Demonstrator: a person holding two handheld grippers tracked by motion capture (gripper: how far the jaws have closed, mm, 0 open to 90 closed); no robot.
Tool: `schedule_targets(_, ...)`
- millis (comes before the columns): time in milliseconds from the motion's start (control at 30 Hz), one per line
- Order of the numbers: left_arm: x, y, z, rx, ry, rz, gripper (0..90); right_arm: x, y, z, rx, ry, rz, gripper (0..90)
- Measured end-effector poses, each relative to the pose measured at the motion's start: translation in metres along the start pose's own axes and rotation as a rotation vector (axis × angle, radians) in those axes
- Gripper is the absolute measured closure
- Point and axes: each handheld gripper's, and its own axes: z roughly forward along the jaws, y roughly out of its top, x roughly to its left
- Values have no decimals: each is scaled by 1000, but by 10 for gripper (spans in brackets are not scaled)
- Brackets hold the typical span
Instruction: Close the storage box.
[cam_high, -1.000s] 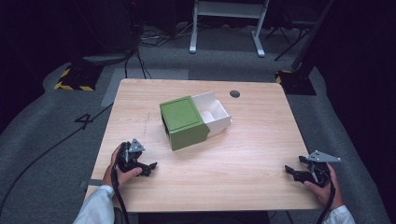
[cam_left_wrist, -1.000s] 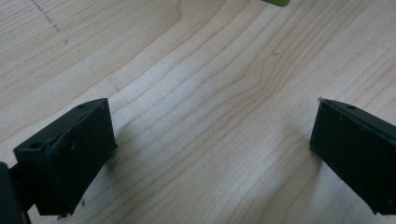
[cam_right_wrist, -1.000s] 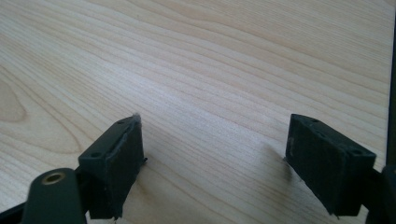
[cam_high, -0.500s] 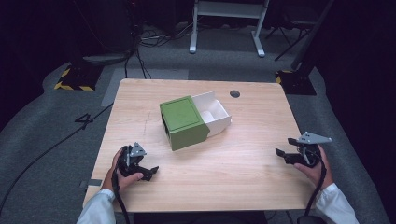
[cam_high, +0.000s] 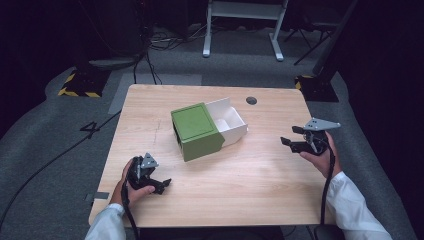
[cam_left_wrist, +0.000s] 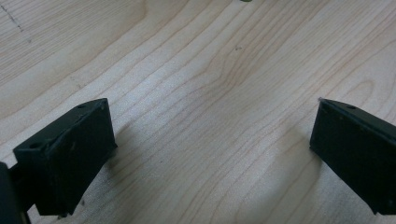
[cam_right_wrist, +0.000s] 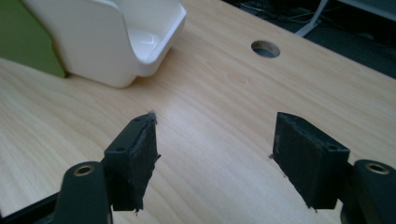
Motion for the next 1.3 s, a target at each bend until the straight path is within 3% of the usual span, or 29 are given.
schedule_targets(300,0,0,0,0,0,0,1,8,38,27,-48,35,-1,337)
schedule_targets(367,0,0,0,-1,1,0,1,12,45,35,-54,42,-22,350)
schedule_targets(733,-1,0,0,-3,8,-2,2,30,66,88,-5,80,-40,473)
schedule_targets(967,0,0,0,-4,7,-2,2,30,67,107,-11,109,25,483)
schedule_targets(1300,-1,0,0,-1,10,-1,4,28,52,131,82,121,42,459)
